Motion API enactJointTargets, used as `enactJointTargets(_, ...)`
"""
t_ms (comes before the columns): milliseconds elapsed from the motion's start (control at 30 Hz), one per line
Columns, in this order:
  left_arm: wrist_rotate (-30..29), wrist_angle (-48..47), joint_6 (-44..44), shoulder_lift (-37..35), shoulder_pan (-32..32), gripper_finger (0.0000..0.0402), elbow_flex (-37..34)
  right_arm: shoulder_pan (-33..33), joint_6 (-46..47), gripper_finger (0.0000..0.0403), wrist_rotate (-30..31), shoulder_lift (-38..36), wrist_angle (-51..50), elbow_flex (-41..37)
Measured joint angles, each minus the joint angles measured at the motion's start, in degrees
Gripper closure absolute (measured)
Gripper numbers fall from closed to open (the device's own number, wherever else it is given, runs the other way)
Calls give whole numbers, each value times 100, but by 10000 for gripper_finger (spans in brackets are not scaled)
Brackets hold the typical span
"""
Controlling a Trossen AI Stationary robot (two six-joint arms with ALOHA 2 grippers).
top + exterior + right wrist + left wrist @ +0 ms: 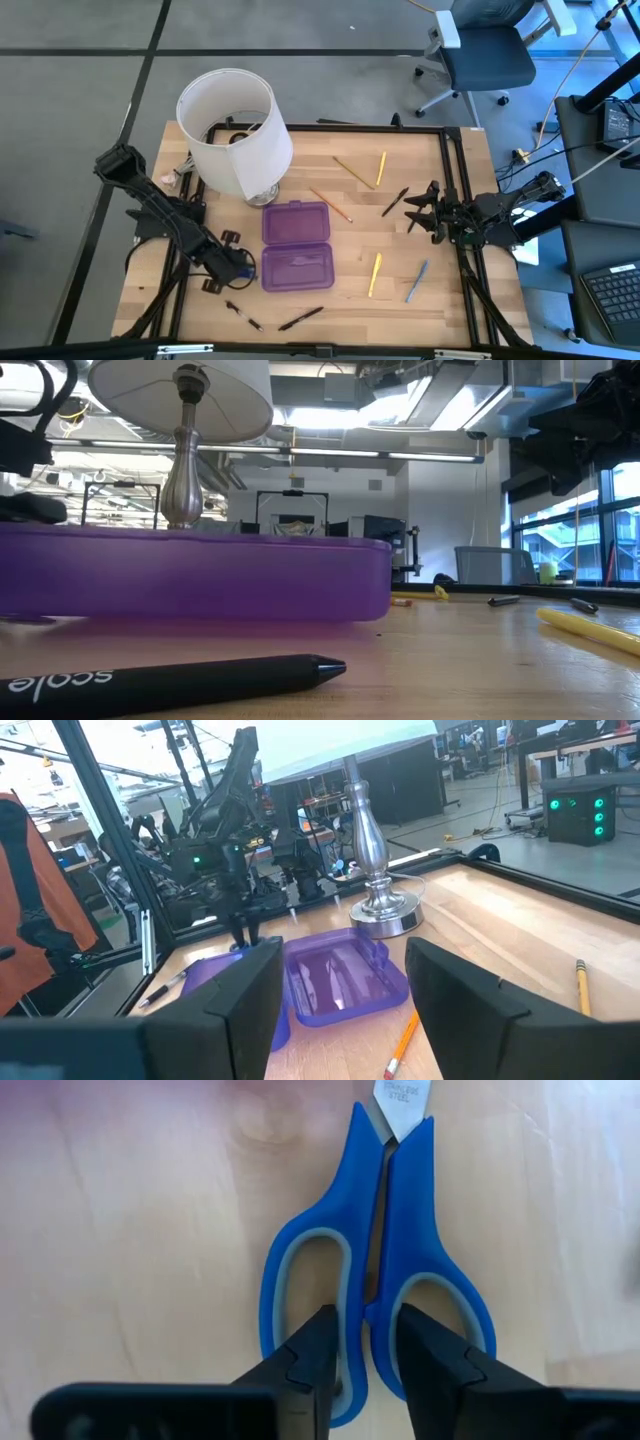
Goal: Pick & place school supplies into a supply box
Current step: Put the blue scissors into the purple supply box
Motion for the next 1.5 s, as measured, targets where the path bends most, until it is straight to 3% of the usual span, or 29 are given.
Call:
enactJointTargets(200,498,9,502,5,-5,322,43,-1,1,188,0,2,0,0)
enactJointTargets(433,1225,5,251,15,-9,321,332,1,38,188,0,2,2,0)
enactJointTargets(733,1657,184,-338,11,-13,320,874,1,40,188,0,2,0,0)
enactJointTargets(900,1156,1035,-164,6,52,320,1021,0,34,188,0,0,2,0)
enactJointTargets(1000,259,1542,-50,6,208,320,1025,-1,34,188,0,0,2,0)
enactJointTargets(1167,-953,1677,-829,6,696,320,1027,1,44,188,-1,0,1,0)
enactJointTargets(1500,-684,1718,-173,114,1568,320,1029,1,-121,188,-1,0,0,0)
